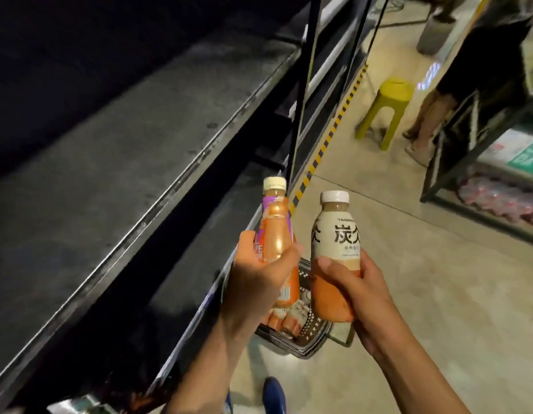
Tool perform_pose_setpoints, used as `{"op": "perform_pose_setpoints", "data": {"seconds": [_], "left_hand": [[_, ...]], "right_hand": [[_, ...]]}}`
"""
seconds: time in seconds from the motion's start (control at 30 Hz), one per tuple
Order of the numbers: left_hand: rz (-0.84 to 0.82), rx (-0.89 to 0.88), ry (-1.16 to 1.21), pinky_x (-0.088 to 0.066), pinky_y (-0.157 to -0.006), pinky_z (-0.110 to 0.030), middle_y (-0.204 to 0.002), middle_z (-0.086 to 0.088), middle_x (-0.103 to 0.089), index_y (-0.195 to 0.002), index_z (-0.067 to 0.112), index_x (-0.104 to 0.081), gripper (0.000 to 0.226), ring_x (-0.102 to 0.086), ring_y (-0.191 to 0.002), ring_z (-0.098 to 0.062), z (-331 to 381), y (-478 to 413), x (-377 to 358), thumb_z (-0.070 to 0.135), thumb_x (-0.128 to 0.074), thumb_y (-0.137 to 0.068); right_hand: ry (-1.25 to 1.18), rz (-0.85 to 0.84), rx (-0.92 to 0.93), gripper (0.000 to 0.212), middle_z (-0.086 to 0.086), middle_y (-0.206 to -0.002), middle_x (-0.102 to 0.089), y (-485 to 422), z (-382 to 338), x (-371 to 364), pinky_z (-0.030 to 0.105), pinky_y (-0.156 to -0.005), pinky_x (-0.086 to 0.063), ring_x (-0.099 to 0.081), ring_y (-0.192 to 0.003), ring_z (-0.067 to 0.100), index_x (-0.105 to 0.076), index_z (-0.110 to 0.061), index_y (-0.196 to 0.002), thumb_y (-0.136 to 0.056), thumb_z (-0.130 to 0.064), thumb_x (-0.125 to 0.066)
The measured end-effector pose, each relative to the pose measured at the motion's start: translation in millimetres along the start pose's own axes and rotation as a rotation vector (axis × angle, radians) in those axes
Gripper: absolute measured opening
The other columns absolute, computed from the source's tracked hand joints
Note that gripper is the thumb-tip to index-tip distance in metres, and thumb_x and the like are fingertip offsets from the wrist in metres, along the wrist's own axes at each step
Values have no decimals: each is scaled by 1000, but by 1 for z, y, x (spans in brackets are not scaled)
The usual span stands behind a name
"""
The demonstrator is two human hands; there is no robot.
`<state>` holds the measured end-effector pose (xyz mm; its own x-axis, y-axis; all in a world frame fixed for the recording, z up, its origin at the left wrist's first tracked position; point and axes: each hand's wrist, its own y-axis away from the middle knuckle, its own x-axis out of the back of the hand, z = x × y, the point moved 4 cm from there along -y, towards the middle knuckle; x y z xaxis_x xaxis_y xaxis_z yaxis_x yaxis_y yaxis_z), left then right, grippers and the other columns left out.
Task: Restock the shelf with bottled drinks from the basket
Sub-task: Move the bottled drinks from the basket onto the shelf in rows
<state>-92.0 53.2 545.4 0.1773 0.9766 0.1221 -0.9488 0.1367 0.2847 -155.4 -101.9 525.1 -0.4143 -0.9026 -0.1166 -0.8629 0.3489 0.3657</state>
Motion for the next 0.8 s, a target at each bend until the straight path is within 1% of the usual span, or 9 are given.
{"op": "perform_pose_setpoints", "data": {"seconds": [0.07, 0.13, 0.2, 0.27, 0.33, 0.47, 0.57, 0.67, 0.8], "left_hand": [[64, -10, 97, -47, -48, -10, -64, 6, -60, -95, 10, -54, 31, -60, -53, 0, 16, 25, 27, 22, -79, -81], [154, -8, 172, -49, -51, -13, -67, 11, -63, -97, 12, -55, 42, -62, -57, -2, 27, 53, 59, 34, -81, -72], [277, -26, 202, -49, -53, -12, -70, 9, -63, -96, 17, -55, 47, -62, -60, -2, 34, 85, 93, 44, -78, -66], [403, -30, 191, -48, -53, -14, -76, 6, -63, -95, 23, -56, 40, -63, -64, -3, 39, 120, 127, 47, -79, -72], [515, -44, 178, -49, -57, -19, -81, 4, -64, -93, 28, -57, 32, -65, -69, -7, 43, 158, 160, 45, -74, -73], [729, -110, 169, -51, -66, -28, -82, 7, -64, -86, 39, -57, 24, -66, -73, -10, 43, 237, 219, 49, -74, -73], [866, -171, 223, -53, -69, -31, -82, 7, -67, -88, 42, -60, 32, -68, -76, -12, 38, 299, 255, 56, -80, -68], [969, -207, 278, -54, -70, -28, -84, 9, -69, -92, 43, -62, 44, -69, -77, -10, 29, 359, 289, 59, -72, -53], [1088, -241, 263, -51, -64, -21, -81, 7, -69, -89, 46, -62, 36, -67, -72, -8, 7, 433, 336, 56, -85, -63]], "right_hand": [[24, -107, 50, 52, 6, -99, -76, 8, -17, -23, 35, -70, -58, -74, -86, 23, -66, -22, -112, -66, -32, -87], [40, -228, 87, 55, 8, -97, -76, 21, -31, -50, 31, -65, -58, -73, -81, 22, -69, -23, -108, -58, -41, -82], [36, -354, 117, 52, 8, -95, -76, 38, -44, -83, 29, -61, -57, -72, -77, 20, -71, -26, -102, -54, -44, -80], [50, -479, 150, 44, 5, -91, -76, 59, -53, -119, 27, -60, -57, -72, -74, 17, -73, -33, -94, -53, -45, -79], [54, -606, 171, 40, 3, -89, -76, 86, -58, -155, 27, -60, -56, -71, -73, 15, -73, -36, -91, -52, -45, -79], [82, -845, 192, 45, 7, -93, -76, 153, -58, -222, 33, -65, -56, -71, -77, 20, -73, -30, -96, -54, -43, -80], [109, -1027, 196, 52, 7, -98, -76, 211, -51, -264, 28, -67, -58, -73, -83, 22, -71, -28, -103, -54, -42, -79], [133, -1188, 192, 61, 7, -104, -76, 273, -37, -300, 27, -69, -59, -74, -92, 23, -68, -25, -114, -55, -41, -80], [150, -1292, 233, 69, 6, -106, -76, 355, -13, -342, 32, -71, -60, -73, -95, 25, -69, -29, -112, -46, -44, -85]]}}
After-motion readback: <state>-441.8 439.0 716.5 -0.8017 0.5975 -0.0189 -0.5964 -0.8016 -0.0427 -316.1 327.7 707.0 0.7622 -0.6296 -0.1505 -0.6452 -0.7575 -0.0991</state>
